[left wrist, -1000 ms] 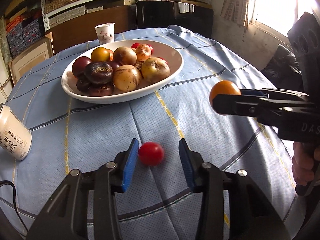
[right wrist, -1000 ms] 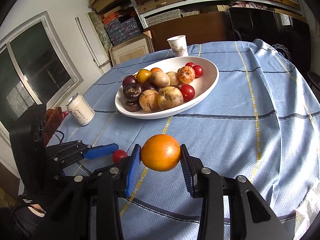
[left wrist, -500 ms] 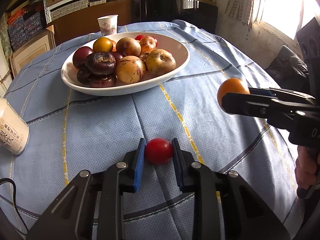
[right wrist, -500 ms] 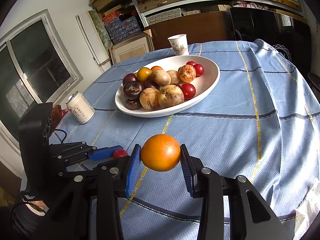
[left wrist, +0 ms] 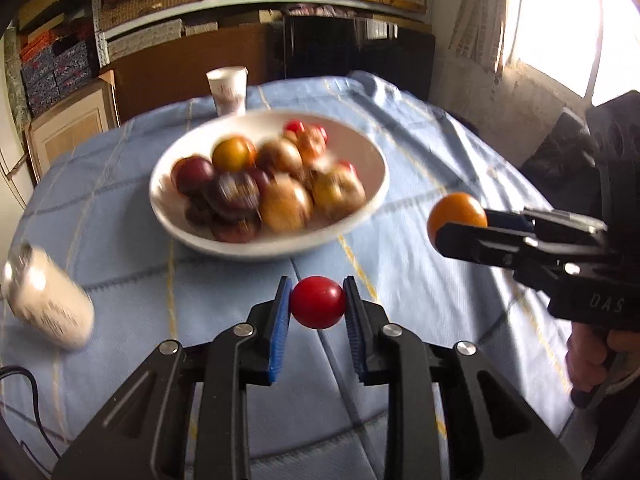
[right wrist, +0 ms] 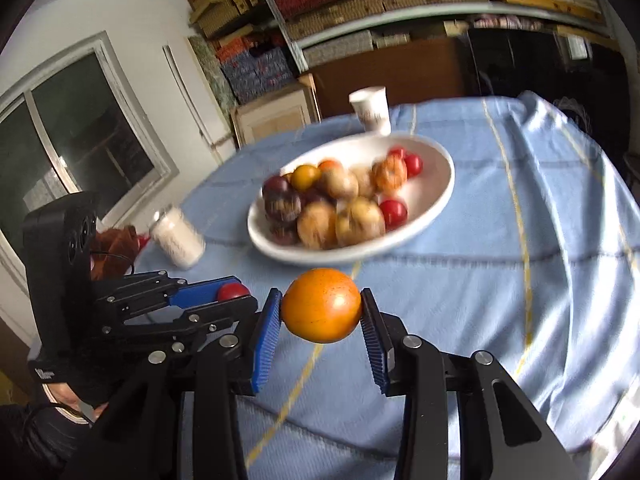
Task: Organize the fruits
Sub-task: 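Carry the tomato and orange over the white plate and open both grippers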
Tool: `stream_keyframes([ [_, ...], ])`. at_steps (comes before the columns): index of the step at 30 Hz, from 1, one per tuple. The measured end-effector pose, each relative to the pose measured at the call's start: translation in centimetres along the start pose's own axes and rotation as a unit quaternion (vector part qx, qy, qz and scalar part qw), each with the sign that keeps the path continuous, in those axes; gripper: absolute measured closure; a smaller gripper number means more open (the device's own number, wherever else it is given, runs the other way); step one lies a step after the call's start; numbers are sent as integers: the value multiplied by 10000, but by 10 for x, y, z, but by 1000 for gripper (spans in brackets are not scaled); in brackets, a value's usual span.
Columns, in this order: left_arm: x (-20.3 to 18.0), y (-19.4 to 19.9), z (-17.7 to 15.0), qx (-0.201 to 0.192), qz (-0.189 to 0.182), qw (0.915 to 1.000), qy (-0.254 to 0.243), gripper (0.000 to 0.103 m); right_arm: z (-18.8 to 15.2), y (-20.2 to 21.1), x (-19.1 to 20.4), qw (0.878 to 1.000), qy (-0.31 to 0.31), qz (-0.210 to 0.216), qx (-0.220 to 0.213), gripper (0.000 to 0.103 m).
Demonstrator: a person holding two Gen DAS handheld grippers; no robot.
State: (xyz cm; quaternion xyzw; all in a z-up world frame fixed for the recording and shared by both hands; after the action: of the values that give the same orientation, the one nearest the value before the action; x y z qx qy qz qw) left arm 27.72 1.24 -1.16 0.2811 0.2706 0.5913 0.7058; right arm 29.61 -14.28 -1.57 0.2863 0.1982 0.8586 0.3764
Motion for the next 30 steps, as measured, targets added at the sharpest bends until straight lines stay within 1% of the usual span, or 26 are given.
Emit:
stream_keyframes([
  [3,22,1,40,-279,52,9994,220,78,31,-16,-7,9998,-67,-80,-189,63],
  [5,37,-10,66,-337,99,9987,375,78,47,-34,-15,9995,-160,-98,-237,63],
  [7,50,-27,85,-280,189,9981,511,78,59,-56,-23,9994,-240,-183,-195,63],
  [10,62,-53,102,-173,359,9975,587,78,64,-85,-33,9989,-325,-341,-44,63],
  [11,65,-59,105,-149,409,9973,591,76,64,-92,-35,9988,-361,-345,5,63],
  [12,67,-63,105,-147,470,9969,606,72,64,-98,-36,9986,-390,-352,25,61],
  [13,69,-64,106,-165,560,9963,625,49,64,-99,-36,9986,-386,-374,-2,58],
  [14,71,-62,106,-224,719,9949,669,21,64,-96,-35,9984,-366,-433,-72,43],
  [15,73,-57,106,-352,874,9929,726,12,64,-91,-32,9980,-333,-504,-168,30],
  [16,74,-47,104,-556,1025,9901,783,7,65,-84,-28,9978,-262,-555,-266,27],
  [17,74,-40,102,-629,1069,9891,792,6,65,-76,-23,9975,-151,-600,-336,21],
  [18,75,-34,101,-618,1085,9891,787,6,67,-70,-18,9972,-39,-662,-357,14],
  [20,75,-17,94,-562,1159,9882,831,6,71,-52,-5,9946,237,-930,-406,3],
  [22,73,5,86,-675,1151,9872,879,5,72,-33,6,9909,441,-1179,-486,4],
  [25,65,41,65,-883,1179,9856,831,5,61,0,26,9872,711,-1298,-592,4],
  [28,58,67,36,-871,1346,9843,744,5,37,18,40,9843,937,-1430,-446,4],
  [30,55,80,16,-894,1333,9836,817,5,18,24,48,9827,1091,-1465,-320,4],
])
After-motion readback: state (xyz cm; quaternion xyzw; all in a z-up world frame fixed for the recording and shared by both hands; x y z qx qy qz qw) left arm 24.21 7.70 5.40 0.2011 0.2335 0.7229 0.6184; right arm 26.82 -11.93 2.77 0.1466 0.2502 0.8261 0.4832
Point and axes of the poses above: each gripper's, at about its wrist camera, not at the fingertips, and y roughly against the way its jaws point, x to its left, z to its top, the point moved 3 cm from there along -y, roughly the way its jaws point, and after that the axes turned 1 degree about -x, right-handed, at the moved point
